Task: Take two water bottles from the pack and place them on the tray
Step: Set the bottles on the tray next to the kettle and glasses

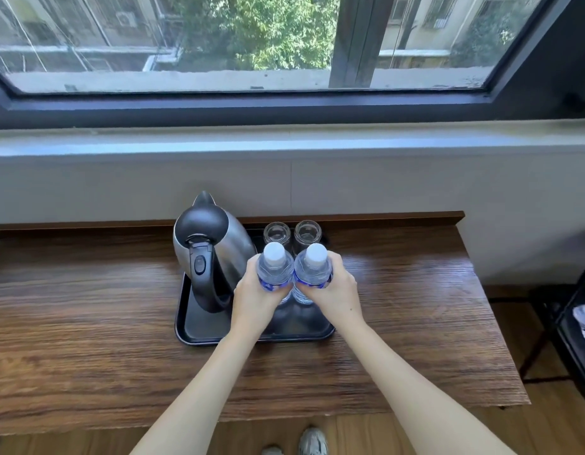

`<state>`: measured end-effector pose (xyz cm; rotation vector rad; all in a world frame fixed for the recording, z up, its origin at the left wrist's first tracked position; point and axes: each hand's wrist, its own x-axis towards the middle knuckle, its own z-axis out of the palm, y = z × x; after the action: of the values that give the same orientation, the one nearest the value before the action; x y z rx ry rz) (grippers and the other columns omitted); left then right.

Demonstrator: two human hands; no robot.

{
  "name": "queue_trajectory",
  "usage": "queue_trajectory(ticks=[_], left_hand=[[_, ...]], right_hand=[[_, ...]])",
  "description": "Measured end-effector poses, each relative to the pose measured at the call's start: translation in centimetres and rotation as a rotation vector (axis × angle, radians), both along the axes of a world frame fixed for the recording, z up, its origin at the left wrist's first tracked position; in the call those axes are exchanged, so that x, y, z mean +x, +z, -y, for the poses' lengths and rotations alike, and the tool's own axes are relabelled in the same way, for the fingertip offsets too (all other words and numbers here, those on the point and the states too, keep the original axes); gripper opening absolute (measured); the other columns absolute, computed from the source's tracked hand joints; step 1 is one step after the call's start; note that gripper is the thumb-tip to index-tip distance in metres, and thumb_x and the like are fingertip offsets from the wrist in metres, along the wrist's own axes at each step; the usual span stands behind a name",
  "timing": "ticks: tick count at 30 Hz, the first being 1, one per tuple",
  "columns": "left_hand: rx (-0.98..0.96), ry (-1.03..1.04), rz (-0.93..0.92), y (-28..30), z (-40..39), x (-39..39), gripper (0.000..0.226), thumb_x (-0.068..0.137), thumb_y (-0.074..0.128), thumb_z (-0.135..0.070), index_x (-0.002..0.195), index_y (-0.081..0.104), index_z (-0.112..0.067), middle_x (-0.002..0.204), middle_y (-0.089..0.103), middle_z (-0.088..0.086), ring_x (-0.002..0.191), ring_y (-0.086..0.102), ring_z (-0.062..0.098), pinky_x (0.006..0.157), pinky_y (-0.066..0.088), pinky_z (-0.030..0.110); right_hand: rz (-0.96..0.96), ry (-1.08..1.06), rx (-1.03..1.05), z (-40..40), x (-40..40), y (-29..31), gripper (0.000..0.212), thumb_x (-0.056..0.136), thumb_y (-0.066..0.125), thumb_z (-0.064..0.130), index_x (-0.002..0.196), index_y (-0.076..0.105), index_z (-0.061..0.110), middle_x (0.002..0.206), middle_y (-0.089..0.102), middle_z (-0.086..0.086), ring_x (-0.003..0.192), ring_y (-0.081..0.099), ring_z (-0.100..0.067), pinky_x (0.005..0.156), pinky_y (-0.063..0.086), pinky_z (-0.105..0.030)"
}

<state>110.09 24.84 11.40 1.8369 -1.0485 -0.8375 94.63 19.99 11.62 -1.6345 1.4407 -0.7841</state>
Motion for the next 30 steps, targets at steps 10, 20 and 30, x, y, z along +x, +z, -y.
queue_trajectory(ticks=[10,20,30], left_hand=[[0.011,-0.073,-0.054,-0.7,-0.3,0.3,0.063,0.062,0.078,-0.039,0.104,0.040,-0.065,0.105,0.058,-0.036,0.097,0.058,-0.009,0.074,0.047,0.021],[0.015,-0.106,-0.029,-0.8,-0.3,1.3,0.068,0.062,0.079,-0.028,0.108,0.043,-0.065,0.113,0.059,-0.029,0.108,0.057,0.002,0.090,0.048,0.031],[0.001,-0.088,-0.073,-2.1,-0.7,0.9,0.074,0.064,0.079,-0.024,0.123,0.045,-0.052,0.125,0.059,-0.016,0.117,0.056,0.009,0.098,0.047,0.040]], right_hand=[[-0.055,-0.012,0.028,-0.7,0.4,-1.2,0.068,0.055,0.075,0.057,0.110,0.035,0.054,0.105,0.052,0.028,0.098,0.055,-0.005,0.076,0.048,-0.033],[0.061,-0.036,0.076,-0.4,0.0,-1.2,0.075,0.059,0.078,0.046,0.122,0.039,0.039,0.118,0.056,0.019,0.107,0.055,-0.006,0.090,0.051,-0.041],[0.090,-0.049,0.118,-0.8,0.6,-1.9,0.093,0.057,0.079,0.048,0.136,0.031,0.036,0.133,0.048,0.016,0.119,0.048,-0.007,0.096,0.047,-0.045]])
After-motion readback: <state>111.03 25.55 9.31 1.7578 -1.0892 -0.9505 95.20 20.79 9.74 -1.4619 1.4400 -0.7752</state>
